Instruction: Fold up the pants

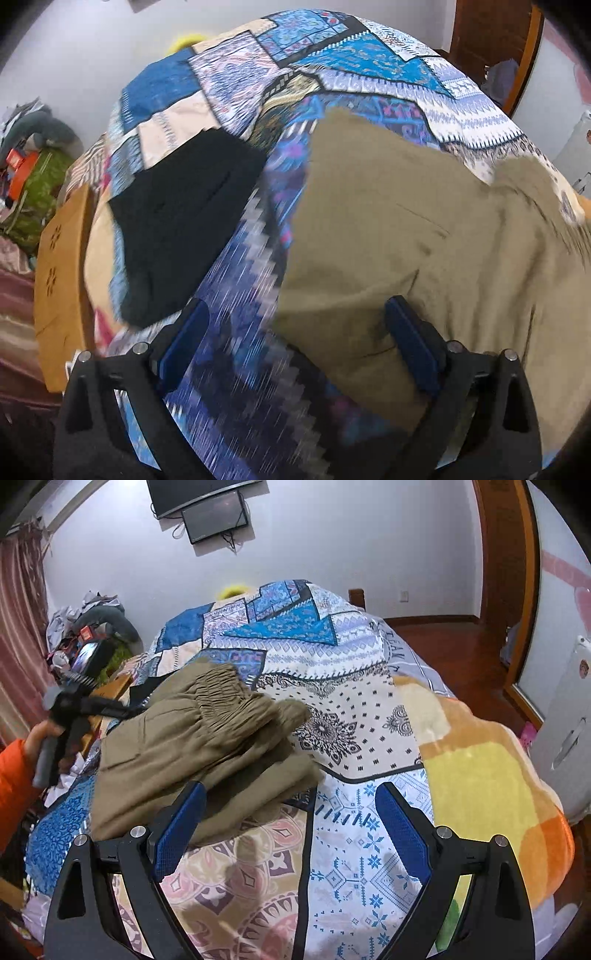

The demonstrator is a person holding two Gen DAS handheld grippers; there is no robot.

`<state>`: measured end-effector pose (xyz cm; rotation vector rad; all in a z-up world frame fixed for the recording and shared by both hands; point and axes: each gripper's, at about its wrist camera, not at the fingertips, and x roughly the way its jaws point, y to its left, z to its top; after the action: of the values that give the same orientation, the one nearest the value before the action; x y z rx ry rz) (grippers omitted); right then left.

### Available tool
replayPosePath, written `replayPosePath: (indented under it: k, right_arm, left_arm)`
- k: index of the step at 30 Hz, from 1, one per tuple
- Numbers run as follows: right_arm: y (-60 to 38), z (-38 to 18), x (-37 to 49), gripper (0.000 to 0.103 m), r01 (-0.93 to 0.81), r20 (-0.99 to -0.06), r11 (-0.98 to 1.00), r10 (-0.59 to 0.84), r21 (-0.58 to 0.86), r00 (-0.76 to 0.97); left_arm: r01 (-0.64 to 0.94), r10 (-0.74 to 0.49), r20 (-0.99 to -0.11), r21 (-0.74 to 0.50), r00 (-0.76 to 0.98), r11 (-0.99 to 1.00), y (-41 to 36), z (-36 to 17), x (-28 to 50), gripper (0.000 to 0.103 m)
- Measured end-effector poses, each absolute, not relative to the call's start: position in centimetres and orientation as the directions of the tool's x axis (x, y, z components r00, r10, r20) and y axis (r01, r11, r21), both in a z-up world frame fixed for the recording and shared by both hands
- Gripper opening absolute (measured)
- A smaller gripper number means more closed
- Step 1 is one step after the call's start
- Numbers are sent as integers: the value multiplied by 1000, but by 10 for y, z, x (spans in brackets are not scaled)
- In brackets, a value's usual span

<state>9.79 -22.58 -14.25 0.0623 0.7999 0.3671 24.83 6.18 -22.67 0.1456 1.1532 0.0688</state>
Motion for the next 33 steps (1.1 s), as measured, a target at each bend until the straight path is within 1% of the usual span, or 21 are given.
replayPosePath:
  k: [2, 6, 8, 10, 13, 14, 15, 16, 20, 22, 23, 25, 27, 29, 33]
  right_arm:
    - [-223, -139, 99, 92, -308, -681, 933, 348, 185, 644]
    - [-217, -132, 100, 91, -338, -658, 920, 379, 195, 651]
    - [-211, -130, 103, 91, -362, -646, 908, 408, 212, 645]
    - [-204, -132, 109, 86, -385, -643, 895, 434, 226, 631]
    - [-193, -142, 118, 66, -419, -660, 874, 468, 247, 587]
    - [-189, -149, 123, 56, -427, -680, 870, 469, 246, 564]
    - [-185, -157, 127, 49, -428, -704, 871, 461, 242, 541]
    - [-184, -164, 129, 48, -428, -714, 870, 460, 244, 528]
    - [-192, -174, 128, 47, -412, -708, 867, 477, 281, 521]
    - [-194, -172, 128, 47, -410, -709, 871, 469, 272, 527]
    - [-193, -171, 128, 47, -411, -710, 873, 464, 263, 530]
    - [-192, -167, 126, 47, -413, -714, 882, 440, 229, 544]
    - [-192, -162, 125, 47, -413, -717, 892, 407, 181, 565]
    - [-195, -157, 125, 47, -409, -715, 898, 393, 163, 578]
    - [-201, -145, 130, 47, -402, -692, 898, 407, 181, 596]
  left_arm:
    - [12, 104, -910, 119, 401, 993, 70, -225, 227, 98]
    - [-29, 19, -922, 9, 388, 1000, 87, -225, 187, 98]
    - [-45, 1, -920, -18, 392, 999, 88, -225, 176, 98]
    - [-66, -5, -916, -35, 402, 997, 91, -225, 166, 98]
    - [-79, 9, -913, -26, 409, 997, 96, -225, 159, 98]
    - [-83, 7, -913, -29, 407, 996, 99, -225, 158, 97]
    - [-95, 11, -912, -31, 409, 995, 103, -226, 155, 97]
    - [-104, 16, -912, -29, 409, 994, 107, -226, 153, 97]
    - [-147, 3, -914, -62, 405, 987, 125, -231, 148, 97]
    - [-169, 11, -913, -64, 408, 984, 129, -230, 145, 97]
    - [-185, 40, -911, -40, 410, 982, 130, -229, 144, 97]
    - [-224, 163, -899, 74, 407, 972, 131, -226, 144, 93]
    - [-235, 217, -887, 128, 407, 963, 134, -222, 142, 90]
    - [-235, 197, -885, 103, 422, 967, 138, -214, 140, 90]
    - [-181, 139, -852, 53, 505, 982, 127, -185, 144, 90]
